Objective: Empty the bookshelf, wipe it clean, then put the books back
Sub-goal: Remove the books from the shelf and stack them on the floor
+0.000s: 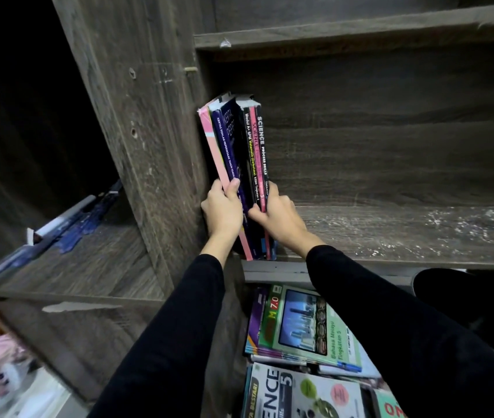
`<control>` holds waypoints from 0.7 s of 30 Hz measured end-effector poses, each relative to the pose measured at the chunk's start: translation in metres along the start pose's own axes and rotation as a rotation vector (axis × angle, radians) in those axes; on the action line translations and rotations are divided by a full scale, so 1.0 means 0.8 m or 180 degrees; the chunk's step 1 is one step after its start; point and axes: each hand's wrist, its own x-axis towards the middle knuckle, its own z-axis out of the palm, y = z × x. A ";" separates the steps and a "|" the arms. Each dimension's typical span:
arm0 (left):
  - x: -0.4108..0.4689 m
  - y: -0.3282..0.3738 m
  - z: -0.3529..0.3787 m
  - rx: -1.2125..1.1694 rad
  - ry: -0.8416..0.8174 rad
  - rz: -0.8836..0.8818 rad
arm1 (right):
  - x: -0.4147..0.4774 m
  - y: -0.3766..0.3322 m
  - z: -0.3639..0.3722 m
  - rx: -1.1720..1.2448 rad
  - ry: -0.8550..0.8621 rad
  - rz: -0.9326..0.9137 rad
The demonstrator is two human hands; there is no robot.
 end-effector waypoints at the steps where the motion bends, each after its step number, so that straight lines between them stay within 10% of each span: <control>1: 0.000 0.000 0.000 -0.0003 -0.0015 0.0007 | -0.003 0.000 -0.003 0.0063 0.0022 -0.0026; 14: -0.050 0.031 -0.010 -0.0891 0.0337 0.0311 | -0.059 0.027 -0.003 0.0308 0.0055 -0.0058; 21: -0.036 0.048 0.014 -0.0093 0.0697 0.0179 | -0.087 0.078 0.038 0.2047 0.0667 0.1940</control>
